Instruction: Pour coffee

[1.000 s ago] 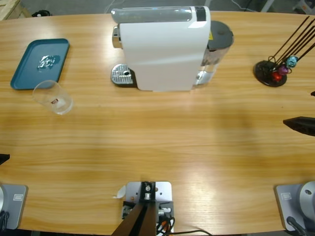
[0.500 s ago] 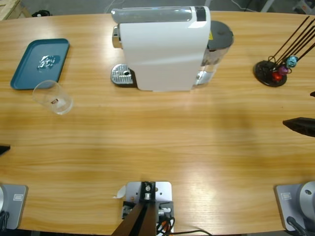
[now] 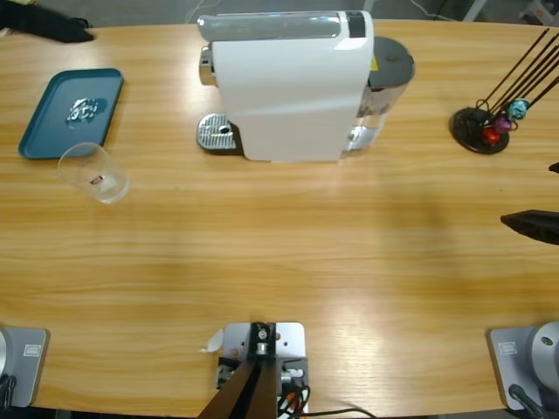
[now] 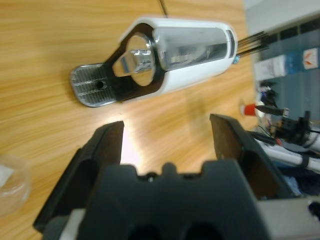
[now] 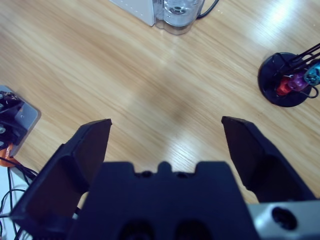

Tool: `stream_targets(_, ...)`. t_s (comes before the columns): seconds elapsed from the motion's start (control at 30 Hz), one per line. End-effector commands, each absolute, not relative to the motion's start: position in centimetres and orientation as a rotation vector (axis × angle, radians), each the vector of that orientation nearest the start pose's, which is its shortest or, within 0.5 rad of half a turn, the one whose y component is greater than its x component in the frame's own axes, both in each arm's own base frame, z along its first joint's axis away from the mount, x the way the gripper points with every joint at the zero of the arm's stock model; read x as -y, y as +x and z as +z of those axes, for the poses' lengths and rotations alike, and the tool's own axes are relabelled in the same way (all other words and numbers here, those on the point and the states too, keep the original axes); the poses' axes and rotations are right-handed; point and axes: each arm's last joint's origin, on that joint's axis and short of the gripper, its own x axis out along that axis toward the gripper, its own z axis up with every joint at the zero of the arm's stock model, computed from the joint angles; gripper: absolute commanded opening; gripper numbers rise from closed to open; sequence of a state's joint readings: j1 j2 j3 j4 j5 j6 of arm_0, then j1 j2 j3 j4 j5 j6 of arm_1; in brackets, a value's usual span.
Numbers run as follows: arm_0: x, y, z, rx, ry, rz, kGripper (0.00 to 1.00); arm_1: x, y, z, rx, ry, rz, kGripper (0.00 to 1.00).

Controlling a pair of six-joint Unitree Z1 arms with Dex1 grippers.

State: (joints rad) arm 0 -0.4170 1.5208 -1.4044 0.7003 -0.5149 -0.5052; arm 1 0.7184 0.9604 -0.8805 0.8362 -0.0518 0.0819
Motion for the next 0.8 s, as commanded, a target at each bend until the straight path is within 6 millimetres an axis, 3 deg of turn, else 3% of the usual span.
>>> stream_targets(0.03, 15.8, 30.2, 36.2, -1.179, -0.516, -0.586, 0.759, -6.1, 7.4, 32.7, -0.923, -0.286, 0.586, 0.982)
stream_targets(0.4, 18.4, 34.1, 34.0, -1.246, -0.547, -0.593, 0.753, -6.4, 7.6, 32.6, -0.939, -0.285, 0.595, 0.973)
stream_targets(0.47, 18.7, 34.6, 33.9, -1.249, -0.557, -0.593, 0.827, -6.3, 7.5, 32.7, -0.934, -0.283, 0.595, 0.973)
stream_targets(0.57, 19.4, 35.2, 34.3, -1.236, -0.556, -0.608, 0.859, -6.2, 7.4, 32.7, -0.929, -0.282, 0.595, 0.973)
stream_targets(0.67, 20.1, 35.5, 33.9, -1.244, -0.551, -0.614, 0.977, -6.2, 7.4, 32.7, -0.929, -0.282, 0.595, 0.973)
stream_targets(0.8, 20.6, 35.7, 33.3, -1.262, -0.545, -0.615, 0.987, -6.2, 7.4, 32.7, -0.926, -0.281, 0.595, 0.973)
